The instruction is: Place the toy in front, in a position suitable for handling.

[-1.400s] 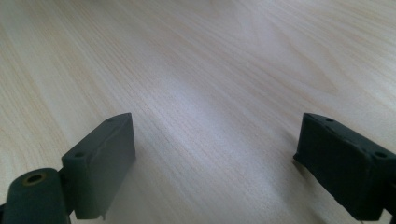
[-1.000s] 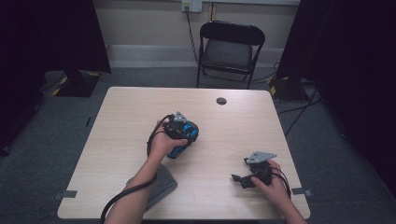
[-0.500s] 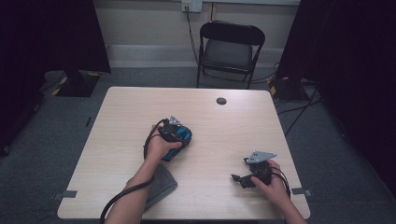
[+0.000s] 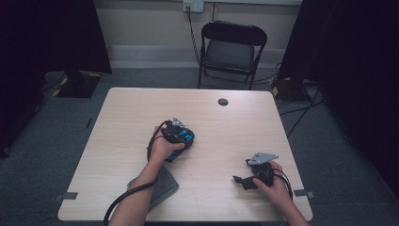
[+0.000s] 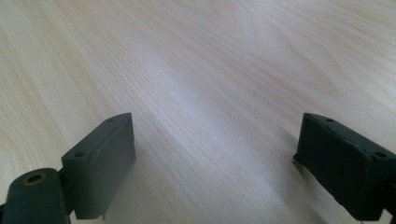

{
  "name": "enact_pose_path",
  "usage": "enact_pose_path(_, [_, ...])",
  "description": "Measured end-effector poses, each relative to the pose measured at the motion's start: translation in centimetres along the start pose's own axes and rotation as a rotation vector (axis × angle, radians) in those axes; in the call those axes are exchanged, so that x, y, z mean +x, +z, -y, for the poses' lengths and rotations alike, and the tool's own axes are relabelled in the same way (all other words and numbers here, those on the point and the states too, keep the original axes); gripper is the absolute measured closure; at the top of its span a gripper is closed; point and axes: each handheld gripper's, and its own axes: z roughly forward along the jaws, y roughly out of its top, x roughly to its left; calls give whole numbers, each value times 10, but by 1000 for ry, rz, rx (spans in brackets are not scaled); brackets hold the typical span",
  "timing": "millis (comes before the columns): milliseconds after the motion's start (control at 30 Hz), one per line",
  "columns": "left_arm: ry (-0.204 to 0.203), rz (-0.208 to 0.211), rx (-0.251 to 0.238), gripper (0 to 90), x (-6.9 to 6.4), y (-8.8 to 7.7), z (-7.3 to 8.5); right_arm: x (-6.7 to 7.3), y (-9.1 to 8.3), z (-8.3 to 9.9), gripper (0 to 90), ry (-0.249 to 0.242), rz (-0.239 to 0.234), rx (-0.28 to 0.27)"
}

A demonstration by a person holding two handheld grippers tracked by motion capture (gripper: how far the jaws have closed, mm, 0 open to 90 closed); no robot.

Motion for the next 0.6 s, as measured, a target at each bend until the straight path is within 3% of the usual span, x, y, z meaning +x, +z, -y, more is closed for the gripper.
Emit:
enact_pose_path(233, [-9,3,-6,250,0,-1,2,0,0,0,106,0,0,0])
enact_pose_path(600, [20,-16,19,214,-3,-3,-1,0,0,0,105,0,0,0])
